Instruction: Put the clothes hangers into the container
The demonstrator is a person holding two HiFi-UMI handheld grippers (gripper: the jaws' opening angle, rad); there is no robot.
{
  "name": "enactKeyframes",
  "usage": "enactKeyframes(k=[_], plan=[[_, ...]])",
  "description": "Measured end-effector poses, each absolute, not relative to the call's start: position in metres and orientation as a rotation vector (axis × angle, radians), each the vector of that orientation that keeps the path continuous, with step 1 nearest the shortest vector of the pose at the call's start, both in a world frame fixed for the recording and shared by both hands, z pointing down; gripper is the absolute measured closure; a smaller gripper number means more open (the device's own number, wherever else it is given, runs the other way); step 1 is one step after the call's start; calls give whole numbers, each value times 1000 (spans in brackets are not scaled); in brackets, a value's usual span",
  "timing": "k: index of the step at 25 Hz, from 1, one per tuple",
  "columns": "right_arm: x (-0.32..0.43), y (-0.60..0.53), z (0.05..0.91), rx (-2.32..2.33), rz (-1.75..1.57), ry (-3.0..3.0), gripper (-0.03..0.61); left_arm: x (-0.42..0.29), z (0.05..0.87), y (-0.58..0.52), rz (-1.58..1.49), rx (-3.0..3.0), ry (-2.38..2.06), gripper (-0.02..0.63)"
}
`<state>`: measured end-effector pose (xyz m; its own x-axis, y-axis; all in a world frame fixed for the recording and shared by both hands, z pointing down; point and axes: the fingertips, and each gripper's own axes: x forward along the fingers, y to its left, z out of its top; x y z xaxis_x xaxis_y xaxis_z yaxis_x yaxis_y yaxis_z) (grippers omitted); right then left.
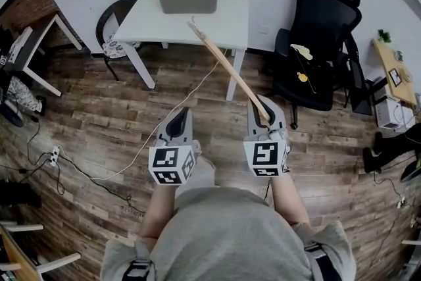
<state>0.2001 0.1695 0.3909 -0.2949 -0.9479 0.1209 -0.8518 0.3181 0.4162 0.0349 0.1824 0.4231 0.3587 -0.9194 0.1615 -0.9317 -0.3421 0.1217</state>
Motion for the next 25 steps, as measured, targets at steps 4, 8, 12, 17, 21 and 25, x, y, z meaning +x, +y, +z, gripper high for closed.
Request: enactKeyframes(k=[4, 8, 12, 17, 21, 25], plan=[[197, 143, 392, 1608, -385, -2252, 538, 29, 426, 158, 96, 2419, -1676, 598], [187, 111, 390, 1600, -397, -2254, 538, 19, 427, 126, 94, 2412, -1680, 598], [178, 74, 382, 1602, -412, -2254, 538, 8, 425, 89, 92, 2408, -1678, 598], [159, 29, 372, 1607, -422, -2245, 538, -10, 418, 44, 86, 2412, -1666, 598], [146, -6, 367, 1624, -420, -2238, 538, -25, 413, 7, 80, 2421, -1657, 598], [135, -38, 364, 1637, -420, -2225, 538, -37, 409, -28, 73, 2432, -1650, 598]])
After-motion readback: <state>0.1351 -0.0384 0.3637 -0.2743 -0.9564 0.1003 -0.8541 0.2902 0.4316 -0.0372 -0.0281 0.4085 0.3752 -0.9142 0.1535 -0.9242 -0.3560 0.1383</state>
